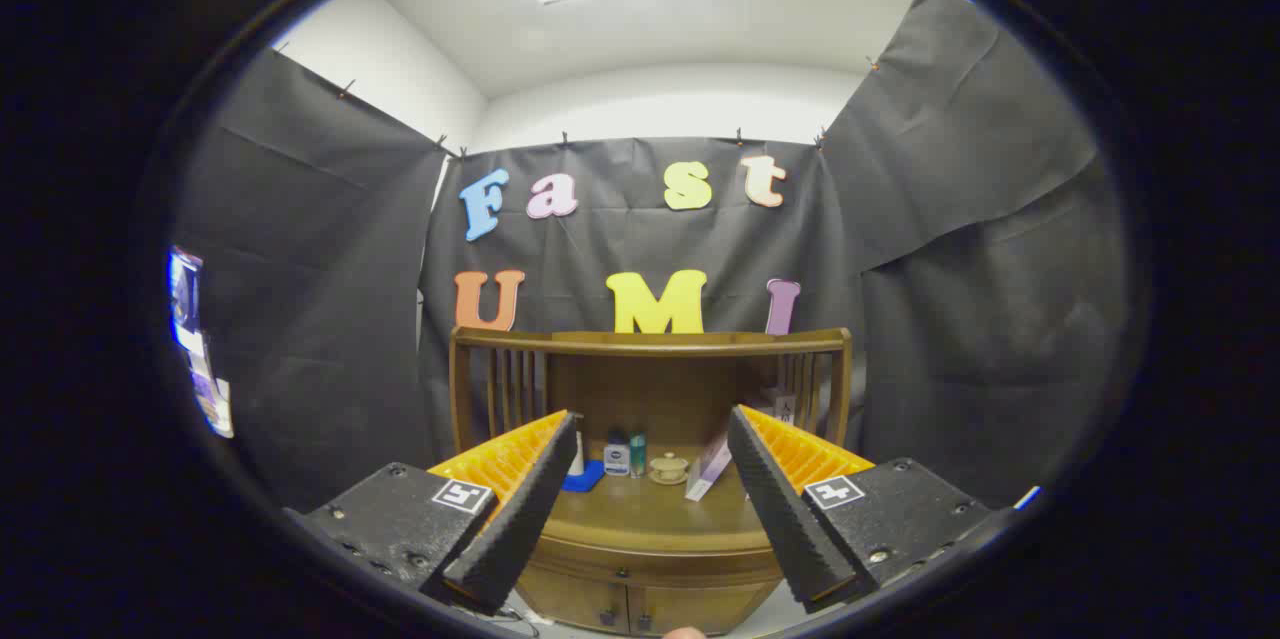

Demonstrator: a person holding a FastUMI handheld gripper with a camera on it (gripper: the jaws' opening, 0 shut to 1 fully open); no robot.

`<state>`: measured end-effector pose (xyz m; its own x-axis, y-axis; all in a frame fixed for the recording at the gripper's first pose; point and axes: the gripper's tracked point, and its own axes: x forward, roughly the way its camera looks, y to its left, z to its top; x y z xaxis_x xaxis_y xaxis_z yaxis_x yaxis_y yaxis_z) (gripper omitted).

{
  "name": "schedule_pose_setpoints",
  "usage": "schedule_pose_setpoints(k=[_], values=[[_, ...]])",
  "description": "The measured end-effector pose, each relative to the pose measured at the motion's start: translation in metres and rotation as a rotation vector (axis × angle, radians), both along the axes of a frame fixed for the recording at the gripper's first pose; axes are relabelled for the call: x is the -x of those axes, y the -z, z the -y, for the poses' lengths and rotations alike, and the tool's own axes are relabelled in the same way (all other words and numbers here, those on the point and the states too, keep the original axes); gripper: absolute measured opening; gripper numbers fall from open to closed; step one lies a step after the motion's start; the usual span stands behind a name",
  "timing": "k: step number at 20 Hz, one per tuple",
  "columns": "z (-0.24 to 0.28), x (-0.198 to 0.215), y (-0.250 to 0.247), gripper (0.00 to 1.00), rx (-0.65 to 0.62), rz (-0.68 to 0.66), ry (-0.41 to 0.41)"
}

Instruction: Pull open the drawer, take out the items inside it, and place them on the countertop above the cabinet.

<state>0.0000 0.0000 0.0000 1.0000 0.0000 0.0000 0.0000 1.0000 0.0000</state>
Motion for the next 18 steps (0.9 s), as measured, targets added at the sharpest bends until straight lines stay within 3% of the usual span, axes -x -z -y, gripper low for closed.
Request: schedule_pose_setpoints(k=[18], values=[[0.001, -0.01, 0.022, 0.99, -0.018, -0.042, 0.013]])
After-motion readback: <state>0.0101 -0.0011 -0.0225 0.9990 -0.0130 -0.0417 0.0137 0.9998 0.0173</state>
